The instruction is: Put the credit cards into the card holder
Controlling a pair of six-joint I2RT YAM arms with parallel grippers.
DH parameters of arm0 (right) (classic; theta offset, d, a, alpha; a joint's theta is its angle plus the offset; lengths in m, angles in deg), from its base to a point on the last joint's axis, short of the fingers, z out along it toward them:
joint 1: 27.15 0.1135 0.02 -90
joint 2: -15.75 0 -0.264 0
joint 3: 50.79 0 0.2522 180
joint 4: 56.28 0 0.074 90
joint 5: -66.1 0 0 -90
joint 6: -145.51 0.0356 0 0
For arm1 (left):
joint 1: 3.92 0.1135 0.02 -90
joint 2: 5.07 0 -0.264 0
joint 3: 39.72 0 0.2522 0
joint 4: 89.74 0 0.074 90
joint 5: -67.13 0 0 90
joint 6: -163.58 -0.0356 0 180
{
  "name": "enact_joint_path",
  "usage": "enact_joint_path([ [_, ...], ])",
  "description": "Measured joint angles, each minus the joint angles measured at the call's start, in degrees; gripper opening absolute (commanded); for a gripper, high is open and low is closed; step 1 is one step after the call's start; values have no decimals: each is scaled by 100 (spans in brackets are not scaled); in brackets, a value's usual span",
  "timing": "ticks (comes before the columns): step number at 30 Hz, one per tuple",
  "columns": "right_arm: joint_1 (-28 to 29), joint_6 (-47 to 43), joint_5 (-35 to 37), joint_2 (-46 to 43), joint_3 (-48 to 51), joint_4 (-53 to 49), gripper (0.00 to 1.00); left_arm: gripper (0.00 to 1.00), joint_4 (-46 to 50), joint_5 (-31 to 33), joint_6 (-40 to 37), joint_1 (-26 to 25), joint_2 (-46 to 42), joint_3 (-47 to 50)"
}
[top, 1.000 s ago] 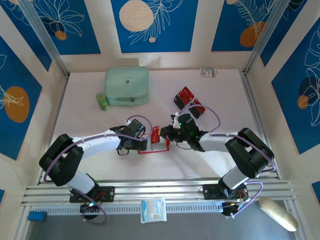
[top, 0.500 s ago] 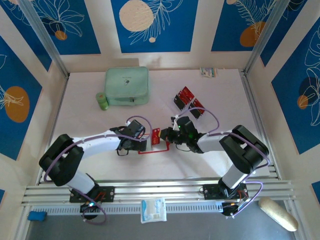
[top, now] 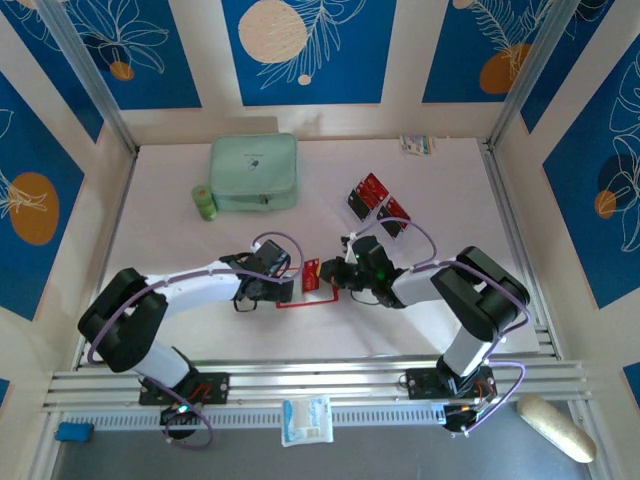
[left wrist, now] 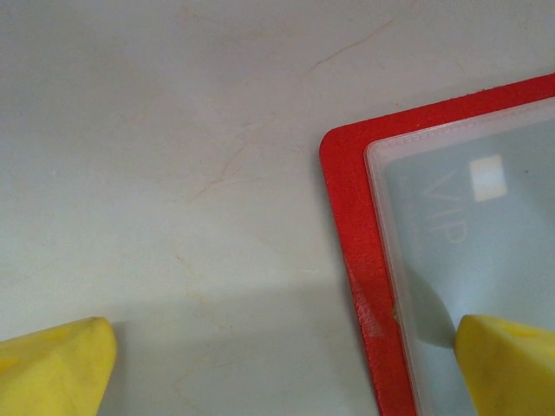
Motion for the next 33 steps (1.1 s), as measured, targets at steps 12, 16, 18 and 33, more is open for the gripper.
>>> enact_joint_path([
  [12, 0, 129, -46, 184, 136, 387, 0, 100, -2, 0, 0, 0, 0, 2],
  [16, 9, 136, -87, 203, 157, 433, 0, 100, -2, 0, 0, 0, 0, 4],
  [18, 33, 153, -114, 208, 160, 474, 0, 100, -2, 0, 0, 0, 0, 4],
  [33, 111, 404, -138, 315, 396, 789, 0, 100, -7, 0, 2, 0, 0, 9],
])
